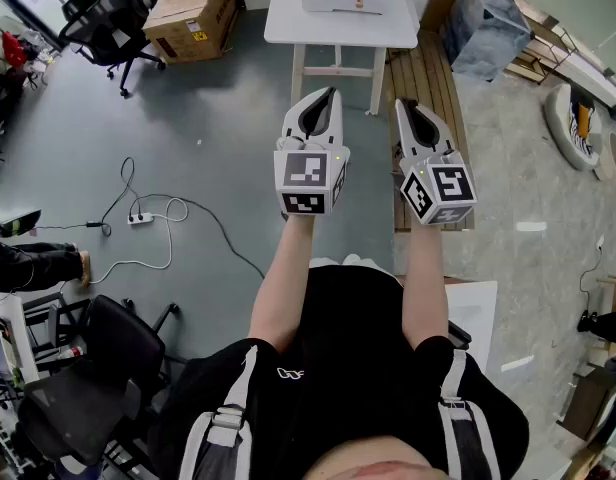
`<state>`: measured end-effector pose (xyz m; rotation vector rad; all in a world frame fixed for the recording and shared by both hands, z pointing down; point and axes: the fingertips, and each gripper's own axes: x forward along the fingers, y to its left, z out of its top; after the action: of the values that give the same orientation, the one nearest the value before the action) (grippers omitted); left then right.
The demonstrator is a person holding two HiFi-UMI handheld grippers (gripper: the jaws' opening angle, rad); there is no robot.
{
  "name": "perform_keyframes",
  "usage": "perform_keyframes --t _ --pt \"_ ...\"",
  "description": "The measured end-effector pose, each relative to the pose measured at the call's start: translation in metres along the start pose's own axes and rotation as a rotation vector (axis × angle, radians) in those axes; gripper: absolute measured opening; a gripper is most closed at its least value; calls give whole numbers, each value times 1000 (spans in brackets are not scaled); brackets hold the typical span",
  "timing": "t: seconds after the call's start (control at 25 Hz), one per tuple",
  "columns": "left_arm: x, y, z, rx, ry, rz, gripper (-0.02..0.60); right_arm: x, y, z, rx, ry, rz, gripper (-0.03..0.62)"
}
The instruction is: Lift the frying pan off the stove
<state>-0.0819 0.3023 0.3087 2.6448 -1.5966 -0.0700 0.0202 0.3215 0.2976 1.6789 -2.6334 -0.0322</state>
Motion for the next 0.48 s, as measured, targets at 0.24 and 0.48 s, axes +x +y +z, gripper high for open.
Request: perform_keyframes --t 0.24,0.48 --pt "4 5 -2 -2 -1 -13 0 6 2 -3 -1 0 -3 -3" --pt "10 9 -10 -16 13 -17 0 9 -13 -14 26 25 -72 -2"
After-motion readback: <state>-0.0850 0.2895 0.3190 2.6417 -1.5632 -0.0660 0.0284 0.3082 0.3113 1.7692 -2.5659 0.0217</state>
